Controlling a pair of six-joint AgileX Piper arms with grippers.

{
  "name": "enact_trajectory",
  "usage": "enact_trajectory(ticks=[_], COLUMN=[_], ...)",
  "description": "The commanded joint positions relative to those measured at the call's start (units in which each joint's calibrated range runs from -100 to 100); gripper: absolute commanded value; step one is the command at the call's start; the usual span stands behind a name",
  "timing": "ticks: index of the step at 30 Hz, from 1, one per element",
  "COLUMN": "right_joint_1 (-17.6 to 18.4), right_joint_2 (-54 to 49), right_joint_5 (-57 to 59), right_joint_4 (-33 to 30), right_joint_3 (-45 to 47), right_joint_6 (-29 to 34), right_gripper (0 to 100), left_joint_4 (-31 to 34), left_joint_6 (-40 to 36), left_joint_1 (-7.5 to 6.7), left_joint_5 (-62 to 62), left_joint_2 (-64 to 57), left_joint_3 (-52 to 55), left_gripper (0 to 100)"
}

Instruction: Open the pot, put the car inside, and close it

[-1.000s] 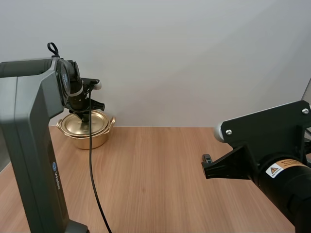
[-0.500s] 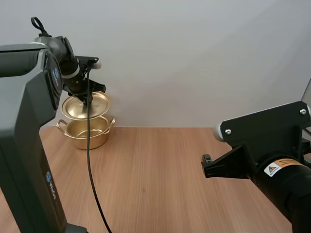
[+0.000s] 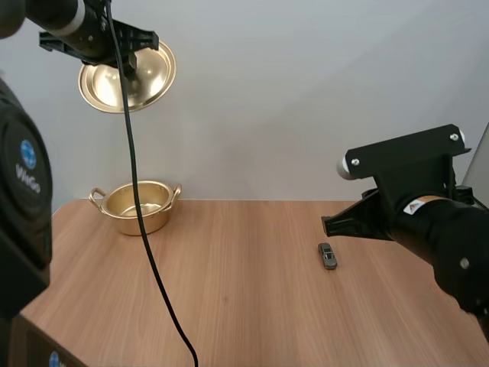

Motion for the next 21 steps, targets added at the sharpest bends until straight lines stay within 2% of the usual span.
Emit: enact_trajectory(ticks=[1,4,6,10,21], right_joint_1=[-0.02,-0.02,-0.02,-0.02,-0.02], right_joint_2=[18.74,27.84,32.86,41.87,58.33], right_joint_5=[0.03,0.15,1.82,5.07,5.28], right_joint_4=[1.02,4.04,6.12,9.14,9.14], right_joint_3=[-3.02,-7.64,-10.78,-16.02,-24.11], right_joint_6=[0.35,0.35,0.35,0.25,-0.71], right_gripper=[37,71,79,78,78], left_joint_4=[-1.02,-1.02,-1.02,-1.02,-1.02], left_joint_6=[0.02,0.02,-0.4,-0.4,-1.78], left_joint_1=[0.02,0.02,0.02,0.02,0.02], left_joint_5=[1.68,4.33,6.45,10.7,11.51], left_joint_2=[-10.77,-14.61,-17.08,-20.64,-24.02], left_joint_3=[-0.04,-0.04,-0.04,-0.04,-0.04], left_gripper=[0,0,0,0,0])
